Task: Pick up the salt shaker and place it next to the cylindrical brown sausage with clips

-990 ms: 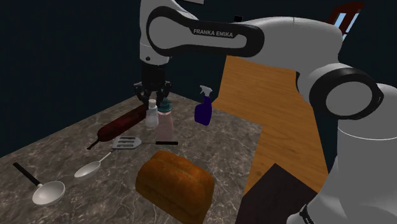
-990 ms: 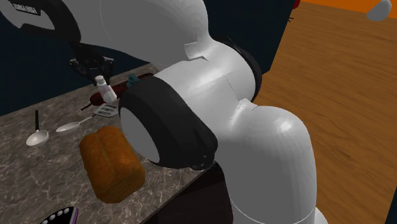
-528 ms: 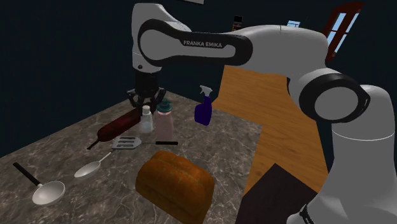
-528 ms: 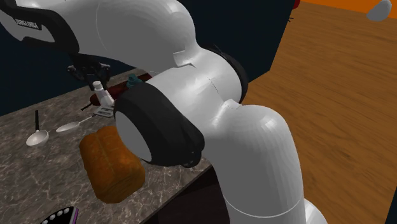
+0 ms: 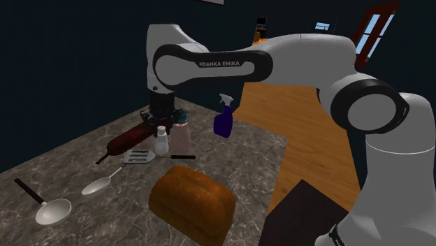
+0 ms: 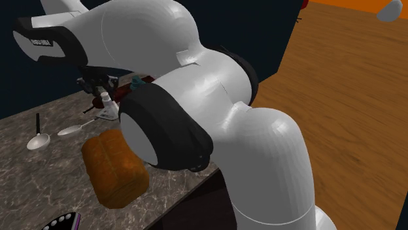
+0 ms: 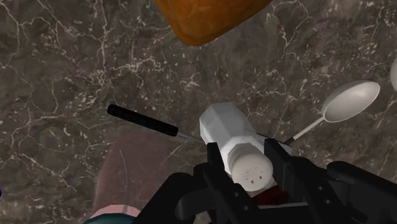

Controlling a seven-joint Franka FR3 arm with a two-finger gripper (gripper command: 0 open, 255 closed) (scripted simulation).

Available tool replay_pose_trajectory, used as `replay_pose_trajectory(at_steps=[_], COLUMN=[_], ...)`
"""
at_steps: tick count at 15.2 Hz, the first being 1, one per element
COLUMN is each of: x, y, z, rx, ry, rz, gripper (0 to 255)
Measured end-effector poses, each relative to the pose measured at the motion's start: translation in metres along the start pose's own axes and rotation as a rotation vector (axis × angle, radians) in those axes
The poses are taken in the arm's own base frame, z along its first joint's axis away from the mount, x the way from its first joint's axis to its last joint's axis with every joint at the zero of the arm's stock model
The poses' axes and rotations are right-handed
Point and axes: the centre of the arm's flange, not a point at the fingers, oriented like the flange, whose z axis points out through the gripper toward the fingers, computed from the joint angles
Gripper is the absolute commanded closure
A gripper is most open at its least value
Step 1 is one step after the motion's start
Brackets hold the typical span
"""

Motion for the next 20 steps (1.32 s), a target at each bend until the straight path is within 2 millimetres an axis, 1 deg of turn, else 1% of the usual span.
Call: replay_pose_trajectory(at_steps=[18,20], x=[0.0,0.0], y=[0.007,0.007], z=[0.096,0.101], rx=[0.0,0.0], ry=[0.0,0.0], rz=[0.0,0.0], gripper=[255,255])
